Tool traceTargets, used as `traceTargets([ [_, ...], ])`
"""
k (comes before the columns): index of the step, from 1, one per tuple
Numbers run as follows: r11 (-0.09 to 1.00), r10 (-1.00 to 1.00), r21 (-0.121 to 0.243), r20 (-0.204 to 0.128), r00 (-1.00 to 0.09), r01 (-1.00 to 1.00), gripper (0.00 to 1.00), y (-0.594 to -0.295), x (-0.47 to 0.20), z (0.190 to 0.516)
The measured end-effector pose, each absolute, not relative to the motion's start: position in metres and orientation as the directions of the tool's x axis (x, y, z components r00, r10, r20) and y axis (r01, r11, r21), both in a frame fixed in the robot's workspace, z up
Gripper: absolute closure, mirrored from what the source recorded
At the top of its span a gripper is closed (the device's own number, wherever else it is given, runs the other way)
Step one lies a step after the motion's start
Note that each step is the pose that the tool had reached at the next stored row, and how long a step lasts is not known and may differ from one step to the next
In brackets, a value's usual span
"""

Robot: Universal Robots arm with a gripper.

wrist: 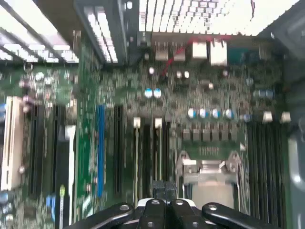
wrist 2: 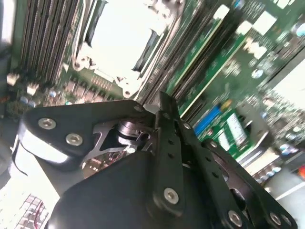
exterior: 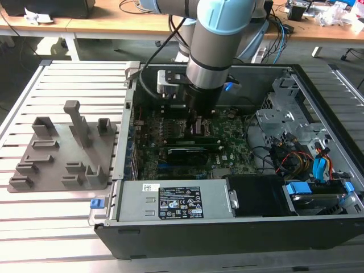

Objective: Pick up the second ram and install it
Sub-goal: 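Press down the second ram until it locks into place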

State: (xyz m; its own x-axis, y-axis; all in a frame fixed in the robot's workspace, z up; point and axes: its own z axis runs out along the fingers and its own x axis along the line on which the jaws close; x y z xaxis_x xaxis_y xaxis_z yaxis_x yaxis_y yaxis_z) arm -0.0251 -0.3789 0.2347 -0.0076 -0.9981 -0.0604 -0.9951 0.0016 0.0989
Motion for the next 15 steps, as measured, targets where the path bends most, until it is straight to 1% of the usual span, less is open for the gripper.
traceTargets([
  [6, 0.002, -0.998, 0.099, -0.059, -0.008, -0.995, 0.89, -0.378, -0.022, 0.271],
  [15, 0.002, -0.998, 0.099, -0.059, -0.008, -0.995, 0.89, -0.378, -0.022, 0.272],
])
